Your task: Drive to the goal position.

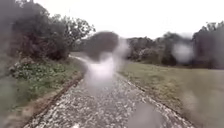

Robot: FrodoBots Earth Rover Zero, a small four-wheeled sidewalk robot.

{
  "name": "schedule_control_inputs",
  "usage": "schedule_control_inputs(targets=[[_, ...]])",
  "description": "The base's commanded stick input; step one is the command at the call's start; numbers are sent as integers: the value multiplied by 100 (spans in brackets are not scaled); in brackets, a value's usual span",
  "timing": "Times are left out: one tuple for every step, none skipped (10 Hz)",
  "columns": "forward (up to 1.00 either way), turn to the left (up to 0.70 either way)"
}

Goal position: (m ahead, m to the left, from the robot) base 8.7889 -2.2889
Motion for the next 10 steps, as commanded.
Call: schedule_control_inputs(targets=[[70, 0], [70, 0], [70, 0], [70, 0], [70, 0], [85, 0], [85, 0], [85, 0], [85, 0], [85, 0]])
